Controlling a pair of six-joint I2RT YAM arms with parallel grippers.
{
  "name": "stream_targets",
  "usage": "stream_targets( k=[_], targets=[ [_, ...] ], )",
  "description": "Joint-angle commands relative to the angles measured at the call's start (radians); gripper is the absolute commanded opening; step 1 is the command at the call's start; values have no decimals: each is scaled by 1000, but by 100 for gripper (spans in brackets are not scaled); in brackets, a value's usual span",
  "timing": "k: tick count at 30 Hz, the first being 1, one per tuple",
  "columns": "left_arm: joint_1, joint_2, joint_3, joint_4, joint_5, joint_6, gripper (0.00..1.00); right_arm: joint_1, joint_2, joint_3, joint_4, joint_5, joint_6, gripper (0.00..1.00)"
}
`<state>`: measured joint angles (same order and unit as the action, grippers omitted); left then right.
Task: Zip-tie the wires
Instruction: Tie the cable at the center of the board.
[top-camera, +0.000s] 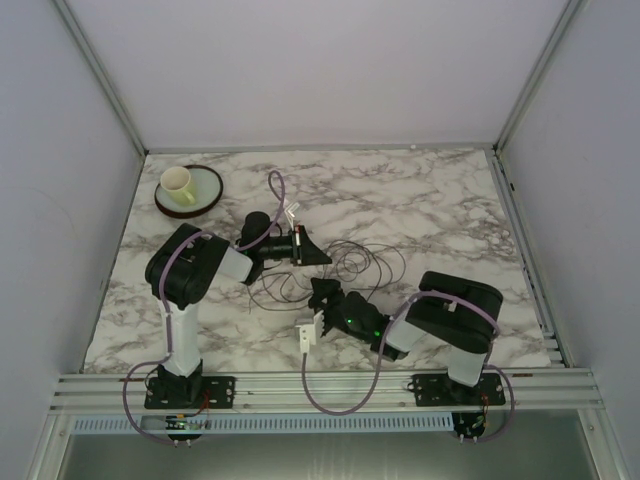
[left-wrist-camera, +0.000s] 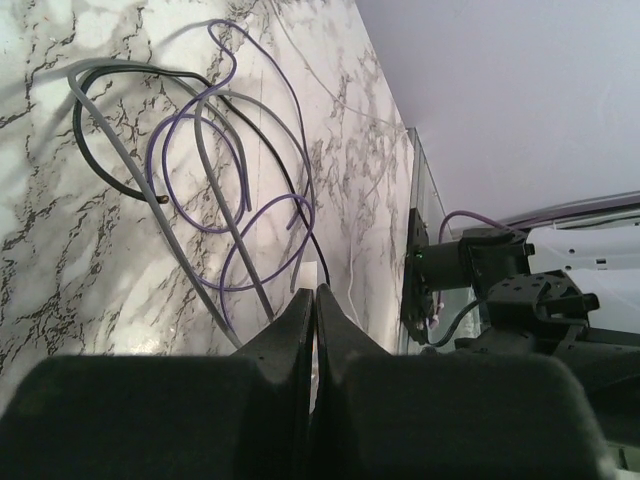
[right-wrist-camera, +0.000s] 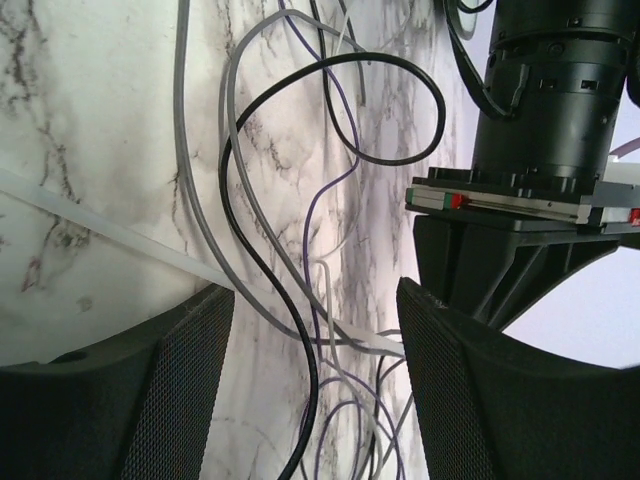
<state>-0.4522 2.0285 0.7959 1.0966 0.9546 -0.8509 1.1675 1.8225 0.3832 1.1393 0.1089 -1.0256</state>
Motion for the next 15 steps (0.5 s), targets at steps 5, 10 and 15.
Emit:
stream_targets(
  k=[5, 10, 15],
  targets=[
    [-3, 13, 27, 30, -3, -8, 0, 13, -89, -36, -97, -43, 137, 66],
    [-5, 12, 17, 20, -24, -7, 0, 23, -70, -26, -65, -40, 145, 66],
    [-6, 16, 16, 11, -32, -8, 0, 30, -54, -18, -65, -37, 128, 66]
  ],
)
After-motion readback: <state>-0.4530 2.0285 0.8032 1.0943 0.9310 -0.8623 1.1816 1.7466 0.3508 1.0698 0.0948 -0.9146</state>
